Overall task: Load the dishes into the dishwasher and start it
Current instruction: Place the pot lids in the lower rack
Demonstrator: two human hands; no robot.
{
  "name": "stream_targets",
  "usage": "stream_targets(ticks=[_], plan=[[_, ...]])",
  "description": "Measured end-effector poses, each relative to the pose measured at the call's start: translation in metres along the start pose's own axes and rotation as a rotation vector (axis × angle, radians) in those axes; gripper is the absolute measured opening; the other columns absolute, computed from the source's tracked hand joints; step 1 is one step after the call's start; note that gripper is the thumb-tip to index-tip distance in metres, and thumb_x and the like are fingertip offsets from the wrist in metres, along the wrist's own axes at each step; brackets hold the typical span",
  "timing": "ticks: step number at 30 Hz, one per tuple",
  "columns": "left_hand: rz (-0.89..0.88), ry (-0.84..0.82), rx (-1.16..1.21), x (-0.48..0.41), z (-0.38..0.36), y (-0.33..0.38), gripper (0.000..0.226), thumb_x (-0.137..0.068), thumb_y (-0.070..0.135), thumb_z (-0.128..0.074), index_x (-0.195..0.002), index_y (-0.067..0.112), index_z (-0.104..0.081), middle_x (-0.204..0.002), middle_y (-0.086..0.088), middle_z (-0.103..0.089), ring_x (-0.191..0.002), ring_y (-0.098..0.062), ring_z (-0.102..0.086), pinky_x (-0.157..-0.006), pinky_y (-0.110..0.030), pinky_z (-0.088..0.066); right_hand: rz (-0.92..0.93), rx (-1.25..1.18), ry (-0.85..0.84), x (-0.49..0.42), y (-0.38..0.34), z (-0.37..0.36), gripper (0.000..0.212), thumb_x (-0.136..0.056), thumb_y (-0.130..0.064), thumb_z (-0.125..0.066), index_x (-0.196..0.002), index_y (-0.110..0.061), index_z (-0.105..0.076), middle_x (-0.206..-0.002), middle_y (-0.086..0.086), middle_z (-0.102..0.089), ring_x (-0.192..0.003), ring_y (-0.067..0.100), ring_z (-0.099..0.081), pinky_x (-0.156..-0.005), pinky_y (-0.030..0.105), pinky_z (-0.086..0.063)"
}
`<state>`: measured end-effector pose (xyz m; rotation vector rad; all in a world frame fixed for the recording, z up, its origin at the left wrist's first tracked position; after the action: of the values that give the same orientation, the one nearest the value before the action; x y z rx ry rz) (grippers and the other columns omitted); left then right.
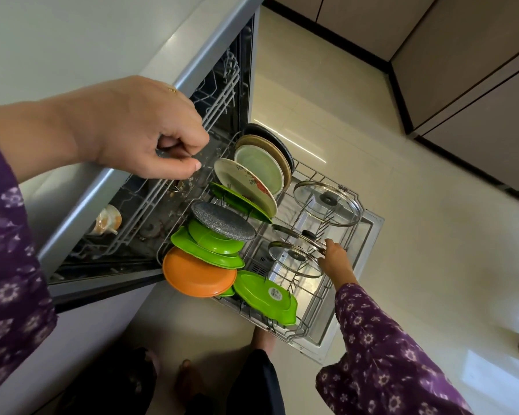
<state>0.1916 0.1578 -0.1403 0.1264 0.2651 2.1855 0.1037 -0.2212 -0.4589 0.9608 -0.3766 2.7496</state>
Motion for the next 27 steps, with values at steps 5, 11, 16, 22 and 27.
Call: stream_targets(ticks=[5,11,16,22,27], plan=[[0.013,-0.032,-0.025,0.000,0.005,0.005,0.034,-0.081,0.036,-0.050,-0.056,0.022,-0.031,-0.050,0.007,-0.033,-0.055,-0.008,-0.038,-0.055,-0.032,-0.040,0.022,0.029,0.076,0.025,-0.010,0.013,0.062,-0.089,-0.022,-0.062,-0.140,-0.006,-0.032,-0.136,0.015,-0.044,-0.125,0.029,-0.042,-0.103,0.036,-0.038],[0.067,-0.017,-0.044,0.004,0.010,0.014,0.035,-0.083,0.029,-0.055,-0.058,0.027,-0.031,-0.053,0.011,-0.036,-0.054,-0.003,-0.038,-0.052,-0.020,-0.033,0.128,-0.181,0.157,0.086,-0.065,0.026,0.060,-0.090,-0.028,-0.060,-0.140,-0.006,-0.035,-0.142,0.013,-0.039,-0.131,0.027,-0.038,-0.108,0.039,-0.034],[0.258,0.055,-0.143,0.016,0.008,0.054,0.027,-0.088,0.035,-0.058,-0.071,0.021,-0.044,-0.063,0.008,-0.045,-0.059,-0.011,-0.044,-0.062,-0.021,-0.042,0.357,-0.206,0.279,0.155,-0.132,0.053,0.048,-0.092,-0.029,-0.057,-0.134,-0.010,-0.045,-0.136,0.008,-0.046,-0.125,0.023,-0.045,-0.106,0.035,-0.036],[0.588,0.409,-0.026,0.129,0.027,0.109,0.022,-0.082,0.041,-0.061,-0.072,0.024,-0.053,-0.066,0.009,-0.054,-0.062,-0.012,-0.049,-0.051,-0.024,-0.034,0.648,-0.213,0.530,0.253,-0.217,0.088,0.033,-0.090,-0.032,-0.060,-0.119,-0.015,-0.061,-0.116,0.000,-0.063,-0.100,0.017,-0.061,-0.087,0.030,-0.050],[0.957,0.488,0.008,0.298,0.026,0.141,0.032,-0.084,0.049,-0.052,-0.070,0.021,-0.050,-0.063,0.008,-0.050,-0.061,-0.012,-0.049,-0.052,-0.027,-0.038,0.995,-0.424,0.536,0.339,-0.318,0.102,0.014,-0.086,-0.014,-0.067,-0.100,-0.011,-0.069,-0.088,-0.001,-0.067,-0.070,0.009,-0.062,-0.067,0.021,-0.051]])
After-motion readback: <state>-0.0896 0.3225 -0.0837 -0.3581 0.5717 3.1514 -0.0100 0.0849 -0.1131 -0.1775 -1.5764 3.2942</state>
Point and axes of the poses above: each hand's wrist, its own x-axis away from the middle knuckle, its own z-axis out of the back of the hand, y = z × x, the point moved 1 cm from there along -x, towards the middle knuckle
